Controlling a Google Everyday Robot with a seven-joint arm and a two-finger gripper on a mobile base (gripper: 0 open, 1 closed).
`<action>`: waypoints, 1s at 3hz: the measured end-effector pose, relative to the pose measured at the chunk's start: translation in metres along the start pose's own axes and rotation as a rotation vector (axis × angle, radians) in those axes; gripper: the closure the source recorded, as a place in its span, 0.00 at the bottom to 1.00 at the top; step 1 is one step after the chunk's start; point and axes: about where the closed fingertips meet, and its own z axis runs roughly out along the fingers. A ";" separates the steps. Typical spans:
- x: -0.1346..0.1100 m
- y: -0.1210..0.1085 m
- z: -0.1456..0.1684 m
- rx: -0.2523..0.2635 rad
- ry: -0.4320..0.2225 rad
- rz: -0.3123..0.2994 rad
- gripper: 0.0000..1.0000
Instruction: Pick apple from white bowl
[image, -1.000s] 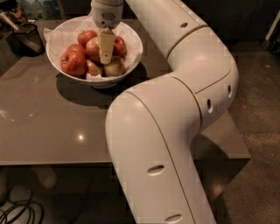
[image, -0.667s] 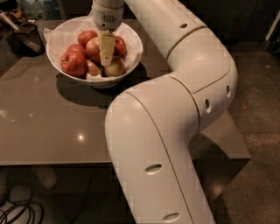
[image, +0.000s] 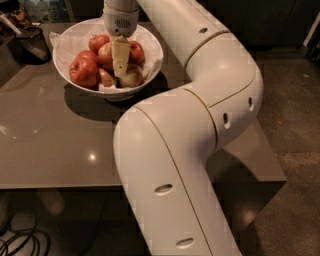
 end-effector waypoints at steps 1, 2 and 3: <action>0.000 0.000 0.000 0.000 0.000 0.000 0.42; 0.000 0.000 0.000 0.000 0.000 0.000 0.65; 0.000 0.000 0.000 0.000 0.000 0.000 0.88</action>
Offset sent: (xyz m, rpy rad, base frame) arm 0.0001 0.0000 0.0000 0.0000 -0.0001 0.0000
